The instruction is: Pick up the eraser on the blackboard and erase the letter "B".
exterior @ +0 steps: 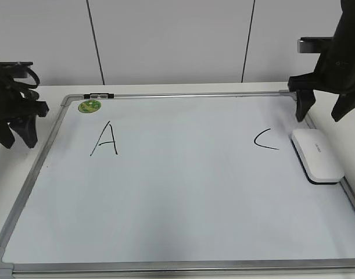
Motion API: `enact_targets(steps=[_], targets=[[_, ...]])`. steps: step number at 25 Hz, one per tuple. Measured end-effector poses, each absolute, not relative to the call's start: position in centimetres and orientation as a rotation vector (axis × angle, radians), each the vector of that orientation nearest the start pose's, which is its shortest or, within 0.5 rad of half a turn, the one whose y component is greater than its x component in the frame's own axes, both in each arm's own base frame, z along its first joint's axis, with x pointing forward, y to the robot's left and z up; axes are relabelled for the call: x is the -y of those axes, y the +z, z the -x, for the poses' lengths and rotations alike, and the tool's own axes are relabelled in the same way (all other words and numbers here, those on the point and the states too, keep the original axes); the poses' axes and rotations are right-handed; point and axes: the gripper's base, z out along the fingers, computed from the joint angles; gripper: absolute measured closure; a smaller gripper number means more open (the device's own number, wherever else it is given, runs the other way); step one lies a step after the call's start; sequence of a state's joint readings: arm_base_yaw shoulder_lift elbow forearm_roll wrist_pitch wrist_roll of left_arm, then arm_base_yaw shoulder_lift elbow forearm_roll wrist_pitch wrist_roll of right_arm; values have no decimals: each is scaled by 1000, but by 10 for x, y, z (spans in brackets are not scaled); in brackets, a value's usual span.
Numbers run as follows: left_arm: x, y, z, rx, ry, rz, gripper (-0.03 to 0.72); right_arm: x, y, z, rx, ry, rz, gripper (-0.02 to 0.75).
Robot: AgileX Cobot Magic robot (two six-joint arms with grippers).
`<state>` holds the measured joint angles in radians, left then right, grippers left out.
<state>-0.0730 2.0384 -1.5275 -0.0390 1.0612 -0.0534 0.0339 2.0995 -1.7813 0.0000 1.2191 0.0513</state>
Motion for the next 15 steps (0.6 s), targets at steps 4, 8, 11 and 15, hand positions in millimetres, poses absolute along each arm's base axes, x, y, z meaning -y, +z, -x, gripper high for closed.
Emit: enact_targets(steps=[4,8,11,15], targets=[[32,192,-400,-3089,-60,-5,316,-16,226,-434,-3011,33,-33,163],[32,203,-396,-3078,-64,-5,316,-16,235,-429,-2995,34,-33,163],[32,221,-392,-3032,-70,-5,316,-16,241,-416,-3003,35,-36,163],[31,252,-381,-2955,-74,-9,316,-16,253,-392,-3010,56,-43,163]])
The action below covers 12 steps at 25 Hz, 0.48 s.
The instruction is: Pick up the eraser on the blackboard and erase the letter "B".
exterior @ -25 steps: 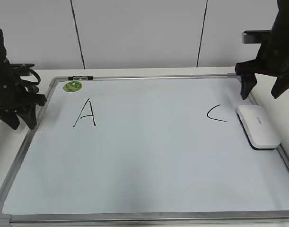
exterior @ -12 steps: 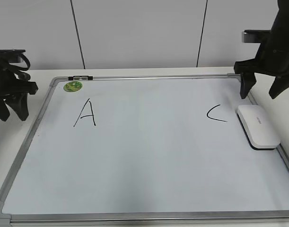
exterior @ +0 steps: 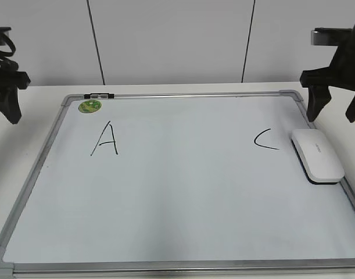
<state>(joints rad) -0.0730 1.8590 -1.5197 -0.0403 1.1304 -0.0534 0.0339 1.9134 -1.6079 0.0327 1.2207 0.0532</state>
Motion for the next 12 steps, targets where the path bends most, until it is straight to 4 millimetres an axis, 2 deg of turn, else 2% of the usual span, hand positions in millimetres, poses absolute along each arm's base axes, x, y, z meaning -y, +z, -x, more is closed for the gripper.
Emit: enact_targets(steps=[1,5,7,12], targets=[[31,258,-378,-2943,-75,-9,316,-16,253,-392,-3010,56,-43,163],[29,277,-356,-2906,-78,-10,316,-20,270,-357,-2989,68,-28,164],[28,285,-342,-2894,-79,-10,316,-26,275,-348,-2959,72,-2,164],[25,292,-302,-2868,-80,-9,316,-54,284,-322,-2875,100,117,164]])
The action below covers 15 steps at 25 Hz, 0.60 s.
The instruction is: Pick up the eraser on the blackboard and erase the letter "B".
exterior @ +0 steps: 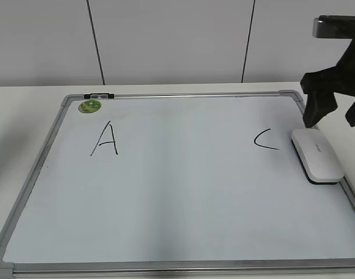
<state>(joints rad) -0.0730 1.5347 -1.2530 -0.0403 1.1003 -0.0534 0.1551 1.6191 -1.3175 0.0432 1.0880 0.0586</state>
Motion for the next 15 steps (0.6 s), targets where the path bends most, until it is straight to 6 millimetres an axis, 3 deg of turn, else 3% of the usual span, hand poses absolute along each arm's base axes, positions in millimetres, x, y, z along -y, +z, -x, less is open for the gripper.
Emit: enact_targets(steps=[6,15], targets=[[21,301,-249,-2786,-85,-8,316,-72,273,-306,-2885,107,208,164],[16,292,-178,-2677,-90,-7,316,-60,269,-250,-2893,82,229,164]])
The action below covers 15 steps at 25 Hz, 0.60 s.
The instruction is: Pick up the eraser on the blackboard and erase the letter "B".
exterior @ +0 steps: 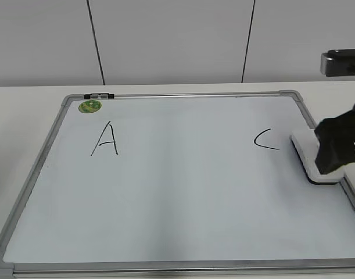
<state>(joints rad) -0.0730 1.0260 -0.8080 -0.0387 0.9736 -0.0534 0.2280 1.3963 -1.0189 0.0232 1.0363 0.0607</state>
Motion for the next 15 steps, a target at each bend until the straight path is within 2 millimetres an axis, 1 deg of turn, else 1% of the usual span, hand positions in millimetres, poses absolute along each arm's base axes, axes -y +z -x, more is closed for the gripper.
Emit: enact_targets(steps=[2,4,7,8,9,10,14,15], targets=[[15,289,-164,-2659,-91,-7,316,-57,268,-240,-2889,75,229,164],[14,285,-150,-2641,-92,-8,316,-52,266,-221,-2883,64,234,164],[12,280,-130,-2605,-95,-8,316,-46,265,-198,-2863,57,237,164],[12,280,-124,-2586,-96,-8,316,-45,265,-194,-2857,58,237,164],[12,279,-118,-2570,-97,-9,316,-42,266,-184,-2826,52,239,164],[11,279,-112,-2551,-98,-9,316,-40,265,-179,-2816,44,243,164],[9,279,-94,-2499,-91,-14,316,-33,267,-150,-2751,39,243,164],[9,278,-91,-2491,-91,-14,316,-32,267,-147,-2745,40,242,164]])
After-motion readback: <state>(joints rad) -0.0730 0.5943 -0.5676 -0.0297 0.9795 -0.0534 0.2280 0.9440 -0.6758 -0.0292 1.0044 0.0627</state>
